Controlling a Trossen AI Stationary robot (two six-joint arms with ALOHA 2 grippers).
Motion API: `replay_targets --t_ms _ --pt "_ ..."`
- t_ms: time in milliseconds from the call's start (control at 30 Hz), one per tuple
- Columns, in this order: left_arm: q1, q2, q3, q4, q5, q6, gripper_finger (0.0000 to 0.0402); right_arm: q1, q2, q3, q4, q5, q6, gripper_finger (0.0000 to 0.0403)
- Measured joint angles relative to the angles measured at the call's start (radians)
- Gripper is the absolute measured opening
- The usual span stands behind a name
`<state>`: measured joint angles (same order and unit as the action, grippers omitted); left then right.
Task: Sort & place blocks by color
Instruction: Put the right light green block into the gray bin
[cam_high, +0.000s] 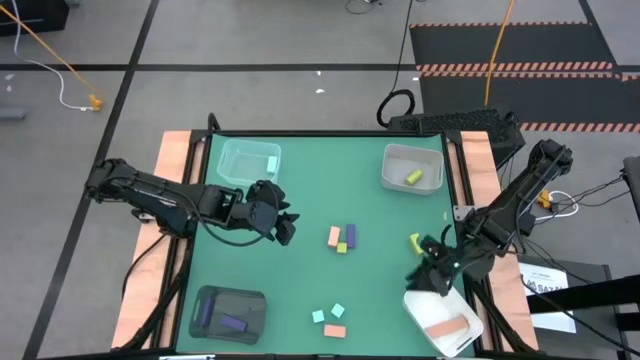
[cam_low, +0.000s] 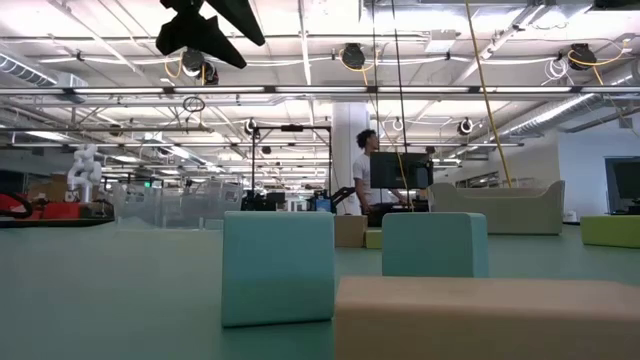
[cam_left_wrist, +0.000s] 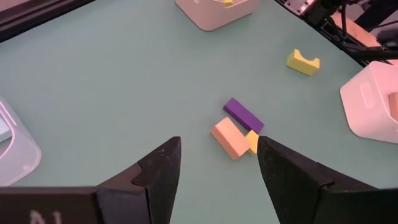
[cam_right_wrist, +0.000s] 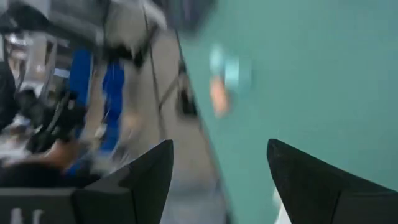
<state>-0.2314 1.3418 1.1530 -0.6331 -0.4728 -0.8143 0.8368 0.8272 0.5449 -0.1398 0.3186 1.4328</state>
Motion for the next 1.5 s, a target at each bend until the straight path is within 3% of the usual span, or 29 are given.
replay_targets --t_ms 133,233,333,533,800,967,1067,1200,1300,1367,1500 --pt "0.0 0.0 0.0 0.0 0.0 0.0 0.0214 -0.009 0.0 0.0 0.038 0.24 -0.239 0.0247" --pt "0.0 0.0 0.0 0.0 0.0 -0.001 0.0214 -0.037 -0.001 0.0 0.078 0.313 -0.335 0.0247" --pt "0.0 0.0 0.0 0.0 0.0 -0.002 0.0214 -0.087 -0.005 0.0 0.114 0.291 -0.443 0.0247" --pt "0.0 0.0 0.0 0.0 0.0 -0.008 0.0214 -0.202 0.004 0.035 0.036 0.122 -0.682 0.0247" --pt "0.0 0.0 0.0 0.0 0.0 -0.061 0.0214 -0.323 0.083 0.226 -0.655 0.038 -0.838 0.0247" --pt "0.0 0.0 0.0 0.001 0.0 -0.092 0.0214 -0.387 0.183 0.272 -0.757 -0.054 -0.967 0.0247" --pt "0.0 0.0 0.0 0.002 0.0 -0.12 0.0214 -0.427 0.23 0.273 -0.779 -0.083 -0.94 0.0247" --pt "0.0 0.0 0.0 0.008 0.0 -0.147 0.0214 -0.487 0.268 0.273 -0.885 -0.098 -0.684 0.0247" --pt "0.0 0.0 0.0 0.009 0.0 -0.15 0.0214 -0.526 0.275 0.273 -0.955 -0.188 -0.528 0.0247" --pt "0.0 0.0 0.0 0.009 0.0 -0.149 0.0214 -0.535 0.275 0.273 -0.964 -0.242 -0.504 0.0247" --pt "0.0 0.0 0.0 0.009 0.0 -0.142 0.0214 -0.538 0.275 0.273 -0.957 -0.246 -0.466 0.0247"
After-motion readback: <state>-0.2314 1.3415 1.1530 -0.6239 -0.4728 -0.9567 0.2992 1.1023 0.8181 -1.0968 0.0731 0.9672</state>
